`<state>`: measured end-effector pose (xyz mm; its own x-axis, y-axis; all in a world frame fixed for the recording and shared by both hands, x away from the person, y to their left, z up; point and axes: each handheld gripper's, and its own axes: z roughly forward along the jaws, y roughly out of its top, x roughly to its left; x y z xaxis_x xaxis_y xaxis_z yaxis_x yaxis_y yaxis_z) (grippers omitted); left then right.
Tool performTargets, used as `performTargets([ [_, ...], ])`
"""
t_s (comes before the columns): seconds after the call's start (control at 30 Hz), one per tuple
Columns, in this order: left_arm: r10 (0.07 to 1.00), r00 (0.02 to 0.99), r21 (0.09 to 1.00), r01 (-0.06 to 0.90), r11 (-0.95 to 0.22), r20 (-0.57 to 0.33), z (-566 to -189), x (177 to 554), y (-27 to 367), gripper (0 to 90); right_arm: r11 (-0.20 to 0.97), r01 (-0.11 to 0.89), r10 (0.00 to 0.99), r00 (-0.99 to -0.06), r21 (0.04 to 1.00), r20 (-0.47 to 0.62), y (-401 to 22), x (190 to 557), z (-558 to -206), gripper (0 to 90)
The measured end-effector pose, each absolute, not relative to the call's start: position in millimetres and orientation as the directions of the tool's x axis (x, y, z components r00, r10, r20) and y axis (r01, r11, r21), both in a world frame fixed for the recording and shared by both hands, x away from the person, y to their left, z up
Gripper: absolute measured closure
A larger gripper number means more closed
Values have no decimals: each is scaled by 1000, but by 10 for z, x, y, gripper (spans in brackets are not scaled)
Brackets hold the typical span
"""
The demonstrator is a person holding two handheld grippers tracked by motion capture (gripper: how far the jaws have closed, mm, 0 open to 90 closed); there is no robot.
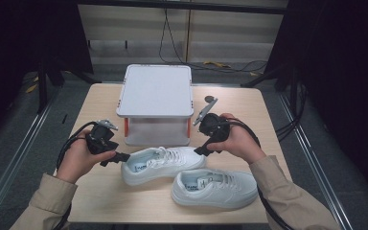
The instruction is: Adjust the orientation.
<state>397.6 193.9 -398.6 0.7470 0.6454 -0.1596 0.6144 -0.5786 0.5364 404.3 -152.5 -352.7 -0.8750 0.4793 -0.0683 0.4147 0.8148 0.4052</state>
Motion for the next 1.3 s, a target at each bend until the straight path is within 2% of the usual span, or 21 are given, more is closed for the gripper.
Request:
performTargets([
  [0.13,600,791,464,581,-669,-125,-4059,4060,1713,324,814,422,489,-868,399,-82,-1581,4053,-3508,236],
  [0.2,593,796,420,582,-696,-119,-4115,4109,1631,367,809,432,499,-863,399,-76,-1591,4052,-3512,224],
  [0.3,561,825,338,549,-764,-71,-4173,4148,1540,463,804,438,506,-859,402,-75,-1617,4055,-3519,209],
  [0.37,524,848,277,524,-805,-82,-4244,4192,1469,523,797,443,513,-856,411,-72,-1635,4058,-3524,209],
  [0.43,507,859,250,508,-824,-72,-4311,4199,1435,568,796,446,514,-855,409,-69,-1653,4062,-3530,209],
  [0.47,501,863,240,503,-830,-73,-4326,4201,1419,630,796,443,514,-855,413,-72,-1665,4065,-3533,209],
  [0.63,533,846,207,524,-826,-12,-4312,4185,1369,759,791,456,523,-850,408,-64,-1702,4073,-3559,193],
  [0.77,536,844,174,528,-831,-5,-4297,4157,1418,769,782,468,536,-842,411,-60,-1733,4086,-3578,191],
  [0.9,578,816,163,571,-805,-1,-4258,4068,1677,769,776,477,545,-836,413,-59,-1759,4099,-3576,191],
  [0.93,565,825,169,558,-813,-4,-4254,4050,1712,760,778,474,543,-837,413,-62,-1756,4099,-3569,191],
  [0.97,541,841,212,531,-821,-8,-4253,4039,1739,744,778,470,541,-838,417,-65,-1753,4099,-3562,191],
  [1.03,444,896,314,415,-854,23,-4242,4055,1758,657,778,469,541,-839,418,-66,-1746,4098,-3548,190],
  [1.1,403,915,324,376,-868,17,-4246,4075,1720,677,778,470,542,-838,417,-65,-1740,4099,-3545,189],
  [1.17,377,926,271,359,-893,17,-4280,4093,1657,720,778,472,542,-838,415,-63,-1737,4101,-3546,189],
  [1.2,392,920,247,375,-894,23,-4279,4116,1638,767,774,477,546,-836,416,-56,-1738,4101,-3549,189],
  [1.3,438,899,165,435,-885,-21,-4257,4112,1598,800,767,491,556,-830,414,-45,-1754,4106,-3564,181],
])
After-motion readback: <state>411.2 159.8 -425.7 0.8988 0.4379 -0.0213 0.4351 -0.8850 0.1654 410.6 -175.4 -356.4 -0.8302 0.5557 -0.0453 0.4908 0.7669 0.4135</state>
